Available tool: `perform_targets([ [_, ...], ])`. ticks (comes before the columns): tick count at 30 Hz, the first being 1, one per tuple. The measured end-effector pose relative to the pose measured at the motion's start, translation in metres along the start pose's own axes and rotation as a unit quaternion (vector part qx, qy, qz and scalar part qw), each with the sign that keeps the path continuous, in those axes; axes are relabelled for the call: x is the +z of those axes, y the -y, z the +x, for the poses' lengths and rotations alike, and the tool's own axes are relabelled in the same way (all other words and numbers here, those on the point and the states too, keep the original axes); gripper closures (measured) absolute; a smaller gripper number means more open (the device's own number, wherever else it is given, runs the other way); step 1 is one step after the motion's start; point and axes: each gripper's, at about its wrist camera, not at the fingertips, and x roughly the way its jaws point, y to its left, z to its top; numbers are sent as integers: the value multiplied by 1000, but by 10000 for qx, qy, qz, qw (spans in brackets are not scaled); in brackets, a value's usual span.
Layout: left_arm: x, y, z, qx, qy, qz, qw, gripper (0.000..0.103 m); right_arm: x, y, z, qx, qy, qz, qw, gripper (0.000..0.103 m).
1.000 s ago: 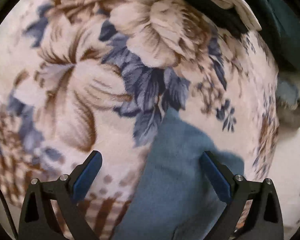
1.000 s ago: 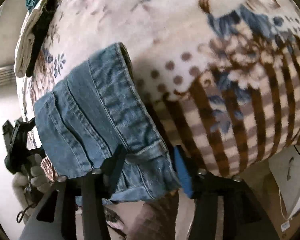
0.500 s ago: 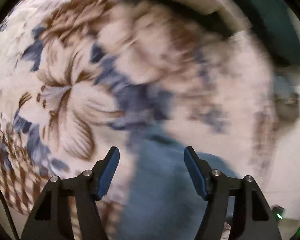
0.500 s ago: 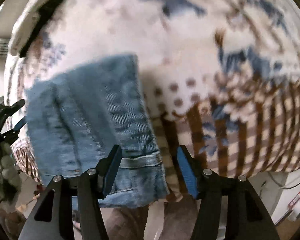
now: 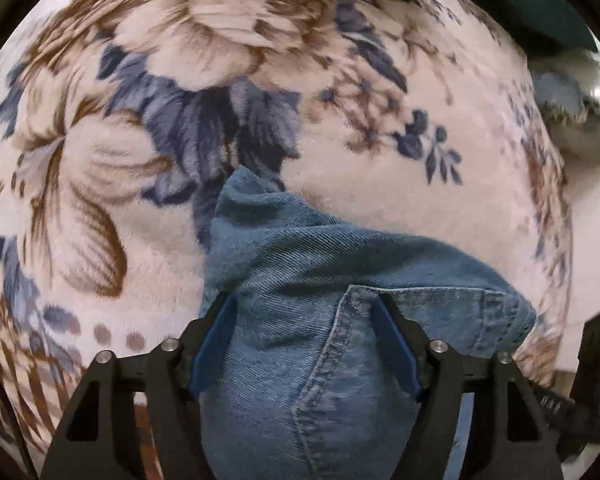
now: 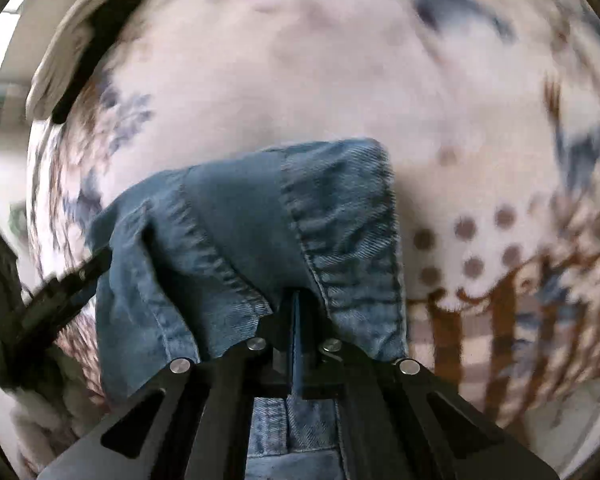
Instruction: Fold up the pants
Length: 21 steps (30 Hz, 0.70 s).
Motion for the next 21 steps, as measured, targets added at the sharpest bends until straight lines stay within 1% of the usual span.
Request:
perform_targets([
  [1, -1, 2, -1, 60, 56, 79, 9999, 32, 3, 4, 0, 143, -75, 180, 9997, 103],
  [2, -2, -2, -4, 2, 86, 0, 10000, 32, 6, 3, -1, 214, -152, 254, 9993, 103],
  [3, -2, -4, -10, -103, 65, -91, 9999, 32, 8, 1, -6, 307, -265, 286, 9988, 101],
  [4, 0, -9, -20, -309, 13, -221, 9993, 31, 7, -1, -12, 432, -328, 275, 9982, 84],
  [5, 0, -14, -28, -491, -16, -361, 9981, 31, 4, -2, -18, 508, -359, 241, 9978, 72],
  [6, -1, -22, -38, -713, -40, -581, 9958, 30, -2, -3, -30, 674, -297, 180, 9971, 53],
  [7, -6, -34, -52, -1001, 2, -906, 9908, 19, -7, -3, -39, 755, -186, 152, 9969, 26],
  [8, -11, -41, -60, -1096, 65, -1074, 9881, 10, -16, -1, -49, 671, -31, 156, 9976, 17],
  [9, -19, -50, -70, -1166, 174, -1287, 9846, 1, -25, 4, -55, 613, 37, 212, 9979, 16],
  [10, -25, -58, -75, -1215, 251, -1448, 9817, 1, -33, 10, -56, 638, 20, 339, 9974, 16],
  [11, -34, -66, -80, -1260, 261, -1562, 9793, 1, -42, 18, -53, 765, -81, 552, 9955, 16],
  [12, -42, -69, -77, -1310, 166, -1618, 9779, 1, -52, 26, -47, 909, -197, 756, 9928, 16],
  [13, -52, -74, -70, -1357, -9, -1684, 9763, 1, -63, 34, -39, 1000, -293, 936, 9901, 16],
  [14, -58, -67, -58, -1362, -137, -1722, 9755, 1, -72, 44, -29, 1079, -380, 1098, 9874, 16],
  [17, -82, -67, -24, -1490, -671, -1848, 9691, 1, -91, 60, 7, 1587, -679, 1593, 9720, 16],
  [18, -87, -65, -17, -1552, -755, -1873, 9670, 1, -96, 63, 21, 1857, -702, 1769, 9640, 16],
  [19, -93, -65, -11, -1680, -772, -1927, 9637, 1, -97, 64, 28, 2013, -687, 1850, 9594, 14],
  [21, -102, -71, -5, -1731, -758, -1998, 9615, 0, -98, 66, 44, 2179, -614, 1967, 9540, 14],
])
